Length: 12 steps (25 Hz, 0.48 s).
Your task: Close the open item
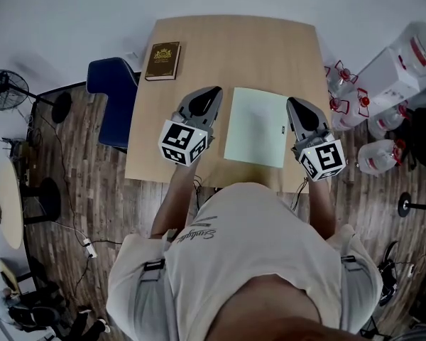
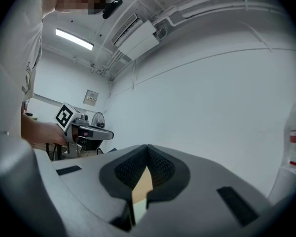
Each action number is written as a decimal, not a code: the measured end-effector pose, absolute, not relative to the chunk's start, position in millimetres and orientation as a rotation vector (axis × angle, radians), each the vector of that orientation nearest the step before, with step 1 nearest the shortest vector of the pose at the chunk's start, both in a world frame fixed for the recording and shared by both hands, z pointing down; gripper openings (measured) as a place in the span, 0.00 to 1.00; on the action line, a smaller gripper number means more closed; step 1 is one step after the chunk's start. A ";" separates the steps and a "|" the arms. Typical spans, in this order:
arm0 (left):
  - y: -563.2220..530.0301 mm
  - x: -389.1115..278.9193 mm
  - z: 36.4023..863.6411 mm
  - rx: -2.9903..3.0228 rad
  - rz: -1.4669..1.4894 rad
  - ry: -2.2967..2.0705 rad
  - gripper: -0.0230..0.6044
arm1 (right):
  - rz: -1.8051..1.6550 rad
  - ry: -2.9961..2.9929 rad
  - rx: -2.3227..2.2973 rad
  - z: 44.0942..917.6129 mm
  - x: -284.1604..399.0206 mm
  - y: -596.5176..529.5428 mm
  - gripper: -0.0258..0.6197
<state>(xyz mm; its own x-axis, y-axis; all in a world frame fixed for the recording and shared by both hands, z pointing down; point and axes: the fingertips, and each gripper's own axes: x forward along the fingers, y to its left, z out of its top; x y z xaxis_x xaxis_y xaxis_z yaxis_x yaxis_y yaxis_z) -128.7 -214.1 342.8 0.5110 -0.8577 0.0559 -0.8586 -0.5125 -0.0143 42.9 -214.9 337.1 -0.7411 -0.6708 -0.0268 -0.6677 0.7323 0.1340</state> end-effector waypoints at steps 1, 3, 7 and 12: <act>-214.7 -127.0 341.8 2.723 0.086 -1.540 0.06 | -0.214 -2.898 1.127 336.2 43.9 -215.2 0.03; -216.7 -123.5 339.0 2.727 0.068 -1.533 0.06 | -0.223 -2.889 1.137 334.4 45.2 -216.7 0.03; -220.9 -114.5 330.5 2.752 0.045 -1.521 0.06 | -0.265 -2.883 1.145 323.9 44.5 -220.7 0.03; -225.2 -114.7 327.7 2.769 0.053 -1.511 0.06 | -0.261 -2.874 1.180 320.2 45.9 -224.2 0.03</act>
